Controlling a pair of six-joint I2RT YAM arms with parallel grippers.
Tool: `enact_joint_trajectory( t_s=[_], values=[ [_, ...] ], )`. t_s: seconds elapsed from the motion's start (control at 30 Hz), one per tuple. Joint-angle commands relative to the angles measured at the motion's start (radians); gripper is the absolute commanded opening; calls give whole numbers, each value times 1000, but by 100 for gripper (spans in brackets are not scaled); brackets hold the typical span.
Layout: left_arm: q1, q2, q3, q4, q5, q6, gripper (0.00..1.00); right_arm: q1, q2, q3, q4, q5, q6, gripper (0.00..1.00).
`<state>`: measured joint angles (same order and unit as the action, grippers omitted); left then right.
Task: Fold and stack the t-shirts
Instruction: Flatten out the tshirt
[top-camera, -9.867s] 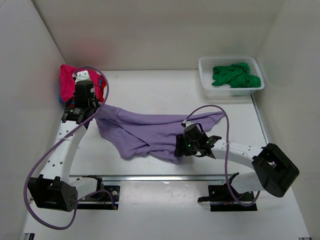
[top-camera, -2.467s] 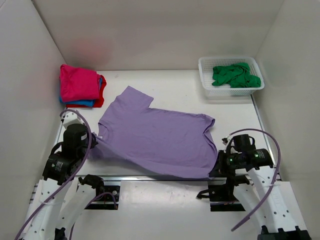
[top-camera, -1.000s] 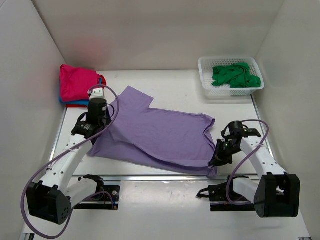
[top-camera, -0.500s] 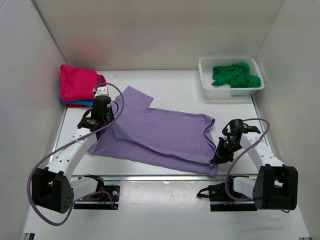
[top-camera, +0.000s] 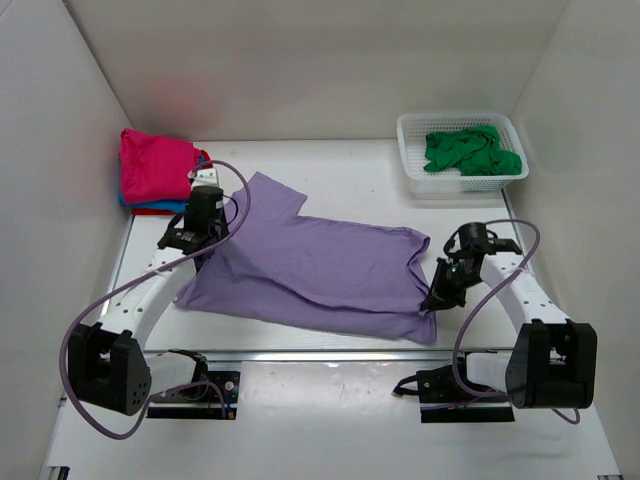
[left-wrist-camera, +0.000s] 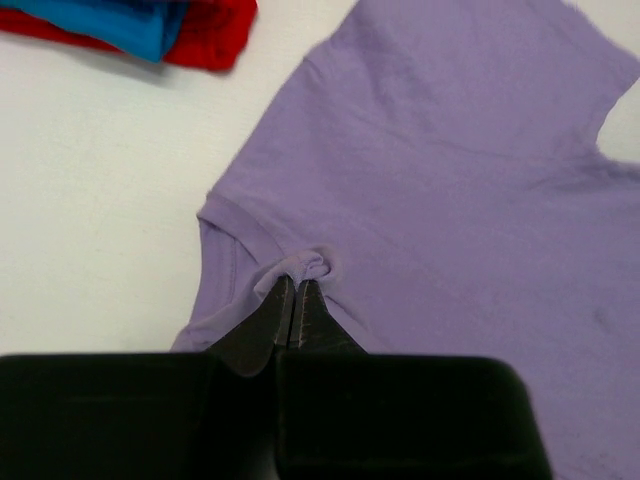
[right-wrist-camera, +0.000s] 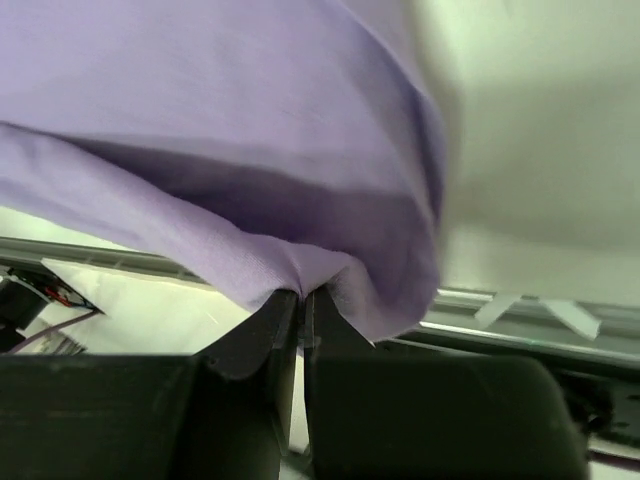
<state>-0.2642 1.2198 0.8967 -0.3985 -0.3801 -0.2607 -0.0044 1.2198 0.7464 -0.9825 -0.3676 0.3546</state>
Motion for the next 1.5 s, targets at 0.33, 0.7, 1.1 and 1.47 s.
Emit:
enact_joint_trajectory(
  t_s=[0.33,0.7,1.1,1.47],
  values=[
    [43,-174,631,-171,44,-11,0,47,-175,565,105,-51,-109,0],
    [-43,-330,972,-212,-89,31,0,76,-253,907,127,-100,-193,0],
    [-90,-298,918,-157,-164,83,0,83,-57,1090,159,-140,-184,0],
    [94,-23,778,35,55,72,0,64,254,1019,449,-188,-180,0]
  ],
)
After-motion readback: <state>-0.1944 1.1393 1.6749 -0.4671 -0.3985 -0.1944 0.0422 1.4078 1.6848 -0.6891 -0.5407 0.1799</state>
